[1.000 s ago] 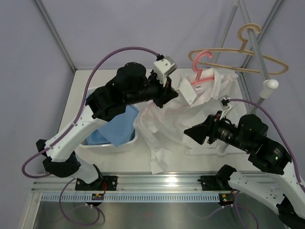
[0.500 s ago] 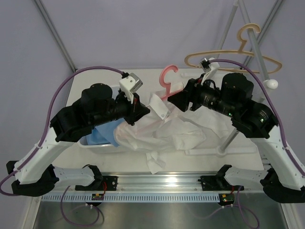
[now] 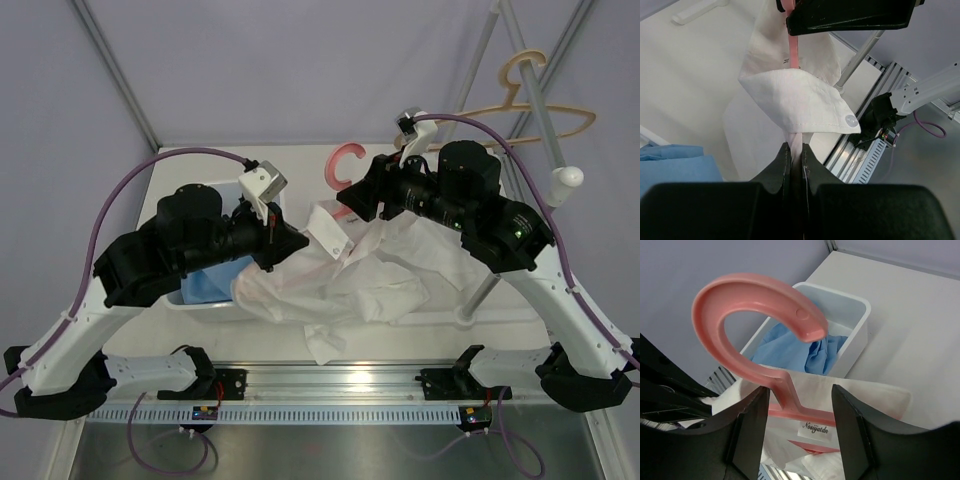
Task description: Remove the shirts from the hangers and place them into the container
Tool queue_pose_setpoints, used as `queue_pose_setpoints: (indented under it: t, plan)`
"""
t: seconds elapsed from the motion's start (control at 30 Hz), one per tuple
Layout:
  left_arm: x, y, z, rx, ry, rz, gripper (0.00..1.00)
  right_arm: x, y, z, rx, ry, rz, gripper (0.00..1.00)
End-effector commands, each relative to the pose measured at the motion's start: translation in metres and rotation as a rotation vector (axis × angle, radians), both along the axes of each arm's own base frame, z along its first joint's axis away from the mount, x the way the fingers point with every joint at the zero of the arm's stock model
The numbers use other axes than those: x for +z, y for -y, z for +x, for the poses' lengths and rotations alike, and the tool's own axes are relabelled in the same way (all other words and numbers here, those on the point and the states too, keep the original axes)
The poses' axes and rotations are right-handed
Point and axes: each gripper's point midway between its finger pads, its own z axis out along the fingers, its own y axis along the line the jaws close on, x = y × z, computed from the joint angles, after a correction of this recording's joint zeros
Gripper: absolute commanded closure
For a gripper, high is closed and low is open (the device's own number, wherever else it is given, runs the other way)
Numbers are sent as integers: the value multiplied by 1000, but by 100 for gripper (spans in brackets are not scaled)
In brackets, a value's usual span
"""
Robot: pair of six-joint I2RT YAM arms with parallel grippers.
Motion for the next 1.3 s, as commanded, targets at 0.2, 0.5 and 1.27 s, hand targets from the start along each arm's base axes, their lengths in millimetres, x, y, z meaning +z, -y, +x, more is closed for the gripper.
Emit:
queue_pose_setpoints:
  t: [0.2,0.5,1.27]
  plan:
    - [22,26,-3,-83,21,-109,100,18,-13,3,35,62,49,69]
    - [22,16,-2,-51,24,-96,91,19,1,17,-77,91,47,100]
    - [-51,-52,-18,119,-73,41,36,66,70,9,-272,218,-51,100]
